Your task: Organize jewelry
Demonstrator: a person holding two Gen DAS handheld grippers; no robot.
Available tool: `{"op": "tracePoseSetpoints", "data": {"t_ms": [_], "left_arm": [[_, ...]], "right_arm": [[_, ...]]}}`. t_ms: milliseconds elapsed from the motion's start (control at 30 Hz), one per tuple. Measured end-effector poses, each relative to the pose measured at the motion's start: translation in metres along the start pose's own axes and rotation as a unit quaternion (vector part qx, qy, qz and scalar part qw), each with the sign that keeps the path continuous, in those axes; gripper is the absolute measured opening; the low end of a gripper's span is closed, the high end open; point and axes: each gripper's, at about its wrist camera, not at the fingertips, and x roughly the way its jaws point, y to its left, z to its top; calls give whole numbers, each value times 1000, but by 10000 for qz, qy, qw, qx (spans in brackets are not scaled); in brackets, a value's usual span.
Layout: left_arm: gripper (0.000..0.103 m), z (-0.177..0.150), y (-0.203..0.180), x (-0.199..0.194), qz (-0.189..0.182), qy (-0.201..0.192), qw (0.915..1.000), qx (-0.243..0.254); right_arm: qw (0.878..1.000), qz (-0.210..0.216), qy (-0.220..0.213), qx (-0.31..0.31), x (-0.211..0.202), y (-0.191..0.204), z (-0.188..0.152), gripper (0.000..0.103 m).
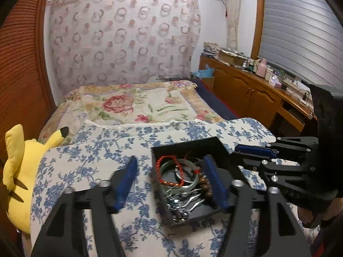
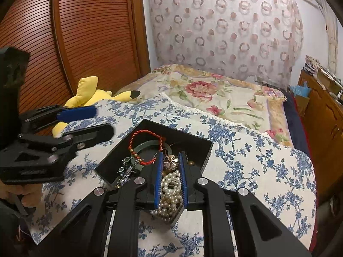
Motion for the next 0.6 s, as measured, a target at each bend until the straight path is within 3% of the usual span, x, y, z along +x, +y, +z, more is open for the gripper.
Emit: {"op": "tracePoseSetpoints", "data": {"t_ms": [133, 267, 367, 600], "left_arm": [[87, -5, 11, -1, 139, -55, 9999, -73], [95, -11, 19, -5, 280, -183, 9993, -139], [95, -16, 24, -7, 318, -197, 9992, -157], [95, -27, 29, -16, 293, -207, 9991, -228]], "right_arm": [[9999, -8, 47, 93, 11, -5, 4, 17], [9999, -31, 33, 139, 19, -7, 10, 18], [9998, -61, 8, 194, 19, -9, 11, 26], [9996, -177, -69, 189, 12, -8, 12, 27]]}}
